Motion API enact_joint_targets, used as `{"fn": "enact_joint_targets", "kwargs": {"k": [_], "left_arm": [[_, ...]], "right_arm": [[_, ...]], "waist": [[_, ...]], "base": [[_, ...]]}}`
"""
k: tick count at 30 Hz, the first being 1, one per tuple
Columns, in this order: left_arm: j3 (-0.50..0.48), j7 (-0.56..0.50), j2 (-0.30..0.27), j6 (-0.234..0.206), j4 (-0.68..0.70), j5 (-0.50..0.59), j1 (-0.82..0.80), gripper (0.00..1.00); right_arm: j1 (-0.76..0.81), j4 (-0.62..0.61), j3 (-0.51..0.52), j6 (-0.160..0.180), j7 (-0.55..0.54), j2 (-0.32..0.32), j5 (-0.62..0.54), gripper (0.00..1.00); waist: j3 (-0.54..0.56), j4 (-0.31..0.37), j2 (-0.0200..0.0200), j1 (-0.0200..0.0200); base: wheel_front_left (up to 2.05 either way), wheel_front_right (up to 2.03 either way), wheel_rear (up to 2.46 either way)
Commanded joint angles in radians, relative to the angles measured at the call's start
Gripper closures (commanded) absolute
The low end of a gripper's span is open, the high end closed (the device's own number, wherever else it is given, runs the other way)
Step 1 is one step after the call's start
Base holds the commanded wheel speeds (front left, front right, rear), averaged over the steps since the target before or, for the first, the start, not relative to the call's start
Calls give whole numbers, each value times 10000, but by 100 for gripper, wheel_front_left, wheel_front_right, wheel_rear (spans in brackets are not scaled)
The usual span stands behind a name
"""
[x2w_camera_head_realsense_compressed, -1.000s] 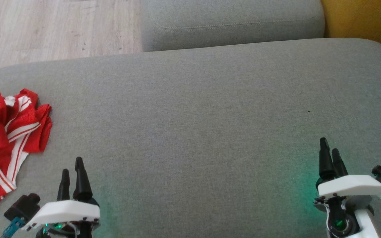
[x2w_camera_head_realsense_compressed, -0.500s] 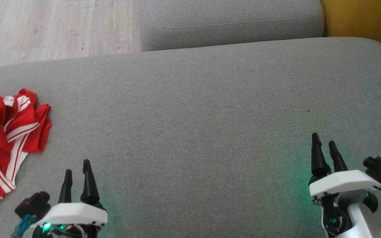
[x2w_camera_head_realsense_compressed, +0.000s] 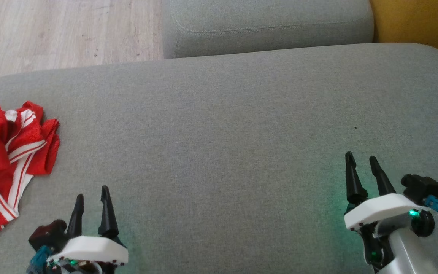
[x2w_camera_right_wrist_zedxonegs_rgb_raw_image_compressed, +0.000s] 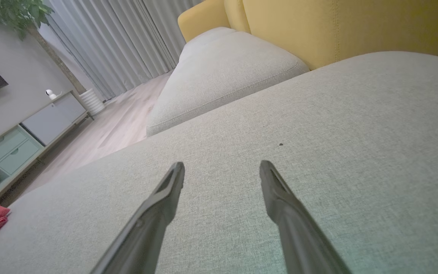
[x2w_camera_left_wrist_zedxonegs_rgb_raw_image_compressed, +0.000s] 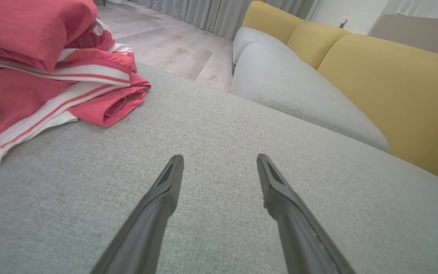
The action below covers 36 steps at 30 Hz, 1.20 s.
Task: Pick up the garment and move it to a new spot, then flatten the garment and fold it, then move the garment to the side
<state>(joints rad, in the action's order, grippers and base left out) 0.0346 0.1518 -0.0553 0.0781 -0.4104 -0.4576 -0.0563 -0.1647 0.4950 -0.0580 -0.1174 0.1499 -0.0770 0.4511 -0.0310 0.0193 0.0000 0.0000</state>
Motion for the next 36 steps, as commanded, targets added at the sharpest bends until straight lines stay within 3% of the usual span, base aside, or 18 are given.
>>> {"fn": "enact_joint_targets", "kwargs": {"k": [1,25,36], "left_arm": [[-151,148,-201,-67,254,282,-504,0],[-128,852,-200,-423,55,3199,-570,0],[-507,1100,-93,-505,283,4012,-548,0]], "right_arm": [[-530,-236,-225,-88,166,-163,-287,0],[-843,382,-252,-121,871,-79,-3830,0],[-835,330,468,-133,1119,123,-4881,0]], "waist": [[0,-2,0,0],[-62,6,0,0],[-102,3,0,0]], "base": [[0,0,0],[0,0,0],[0,0,0]]}}
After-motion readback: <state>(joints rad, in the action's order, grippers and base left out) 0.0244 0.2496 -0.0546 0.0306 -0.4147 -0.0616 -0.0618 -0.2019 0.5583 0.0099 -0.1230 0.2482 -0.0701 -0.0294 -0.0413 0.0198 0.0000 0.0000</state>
